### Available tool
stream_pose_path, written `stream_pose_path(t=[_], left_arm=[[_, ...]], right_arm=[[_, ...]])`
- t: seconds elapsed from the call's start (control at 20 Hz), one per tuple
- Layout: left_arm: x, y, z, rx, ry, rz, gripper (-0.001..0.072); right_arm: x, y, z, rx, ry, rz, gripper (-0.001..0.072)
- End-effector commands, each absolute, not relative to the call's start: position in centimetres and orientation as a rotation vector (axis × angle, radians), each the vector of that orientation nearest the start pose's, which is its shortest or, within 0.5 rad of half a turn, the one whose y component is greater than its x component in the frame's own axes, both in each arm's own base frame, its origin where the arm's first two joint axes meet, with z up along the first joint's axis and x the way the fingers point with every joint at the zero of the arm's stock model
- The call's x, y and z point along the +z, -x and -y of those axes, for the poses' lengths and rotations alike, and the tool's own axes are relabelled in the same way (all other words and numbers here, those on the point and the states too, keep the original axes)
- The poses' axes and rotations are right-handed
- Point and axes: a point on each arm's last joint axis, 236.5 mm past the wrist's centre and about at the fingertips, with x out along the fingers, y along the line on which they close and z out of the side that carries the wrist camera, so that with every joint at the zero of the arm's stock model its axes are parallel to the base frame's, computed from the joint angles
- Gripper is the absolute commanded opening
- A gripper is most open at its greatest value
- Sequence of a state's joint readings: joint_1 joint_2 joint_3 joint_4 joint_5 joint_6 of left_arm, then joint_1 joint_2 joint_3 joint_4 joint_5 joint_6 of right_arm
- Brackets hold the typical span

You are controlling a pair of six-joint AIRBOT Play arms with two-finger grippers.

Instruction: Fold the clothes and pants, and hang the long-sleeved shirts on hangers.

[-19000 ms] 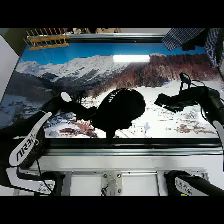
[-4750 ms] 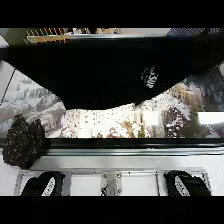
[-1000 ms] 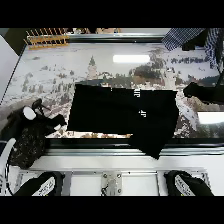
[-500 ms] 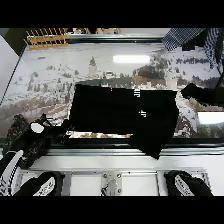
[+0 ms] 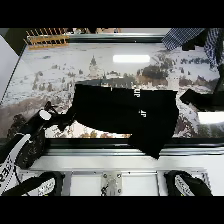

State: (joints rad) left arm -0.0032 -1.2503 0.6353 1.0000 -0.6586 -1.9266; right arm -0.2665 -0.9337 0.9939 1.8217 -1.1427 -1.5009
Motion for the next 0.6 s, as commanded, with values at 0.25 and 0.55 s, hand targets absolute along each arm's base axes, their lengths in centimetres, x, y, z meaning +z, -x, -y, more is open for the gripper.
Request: stream_pose_path(t=[0.25, 0.55], left_arm=[[-10.2, -24.5, 7.3, 0.148, 0.744, -1.313, 0.0011], [-9.3, -23.1, 7.3, 0.122, 0.742, -1.251, 0.0011]], right_arm=[[-6.1, -22.1, 4.5, -0.261, -0.758, -1.408, 0.0592], [-10.4, -22.5, -0.2, -0.116, -0.831, -1.488, 0.0589]])
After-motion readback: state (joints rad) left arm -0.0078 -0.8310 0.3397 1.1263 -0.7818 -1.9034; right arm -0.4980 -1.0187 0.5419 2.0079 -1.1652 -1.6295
